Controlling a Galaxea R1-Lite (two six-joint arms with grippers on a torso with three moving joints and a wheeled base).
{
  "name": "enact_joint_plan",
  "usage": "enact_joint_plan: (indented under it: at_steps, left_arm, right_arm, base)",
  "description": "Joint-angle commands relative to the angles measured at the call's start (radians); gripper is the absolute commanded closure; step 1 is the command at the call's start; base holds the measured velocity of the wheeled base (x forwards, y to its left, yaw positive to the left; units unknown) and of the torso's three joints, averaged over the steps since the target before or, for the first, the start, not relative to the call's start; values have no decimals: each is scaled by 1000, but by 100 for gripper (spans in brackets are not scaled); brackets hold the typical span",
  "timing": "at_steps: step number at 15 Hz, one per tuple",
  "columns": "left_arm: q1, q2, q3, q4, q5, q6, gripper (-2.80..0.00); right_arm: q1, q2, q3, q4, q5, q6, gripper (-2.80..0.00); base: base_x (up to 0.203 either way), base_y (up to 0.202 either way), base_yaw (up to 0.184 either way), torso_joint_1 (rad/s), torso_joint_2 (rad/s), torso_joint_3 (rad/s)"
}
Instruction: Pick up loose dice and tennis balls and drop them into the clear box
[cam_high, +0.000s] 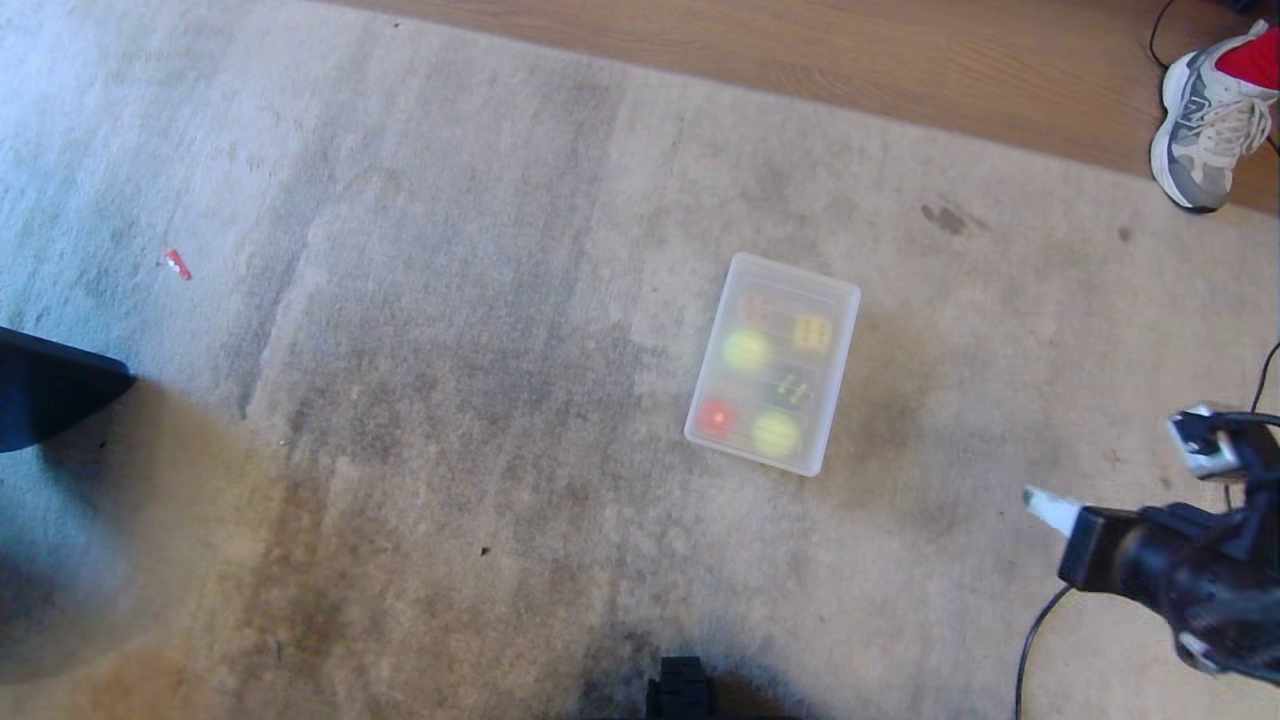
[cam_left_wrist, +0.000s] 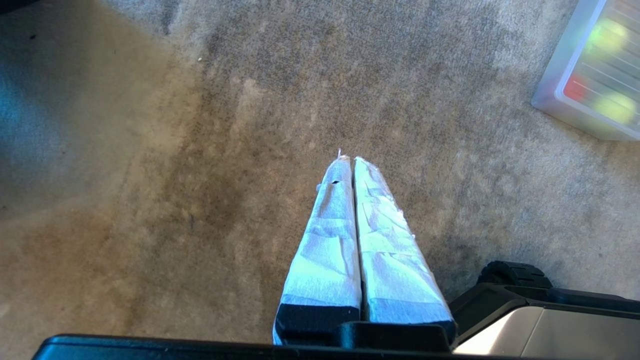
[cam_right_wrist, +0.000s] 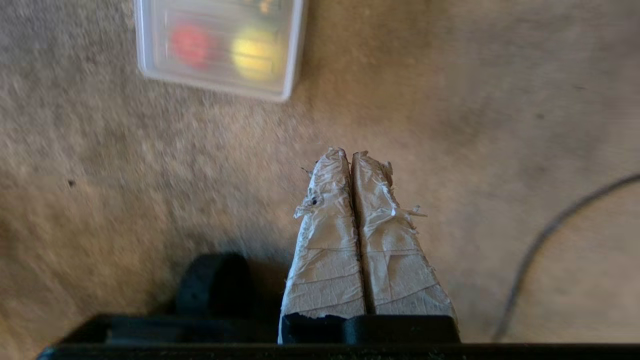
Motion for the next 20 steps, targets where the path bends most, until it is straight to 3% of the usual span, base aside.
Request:
enact_joint_plan:
  at_steps: [1,4,8,12,16,20]
  left_arm:
    - [1,0,0,0,1,-1,0]
    - [1,0,0,0,1,-1,0]
    - [1,0,0,0,1,-1,0]
    - [1,0,0,0,1,-1,0]
    - [1,0,0,0,1,-1,0]
    - [1,0,0,0,1,-1,0]
  right_arm:
    - [-2,-343,38,188,-7,-19,0]
    - [-24,-674,79,540,-19,-62,0]
    - [-158,-964,149,786,13,-155,0]
    - [-259,-1154,192,847,96,-213,0]
    - [-272,-1324,195,852,128,-271,0]
    - [-273,-1325,195,851,131,-266,0]
  base:
    - [0,0,0,0,0,0]
    - [0,0,0,0,0,0]
    - [0,0,0,0,0,0]
    - [0,0,0,0,0,0]
    - [0,0,0,0,0,0]
    - [0,0,0,0,0,0]
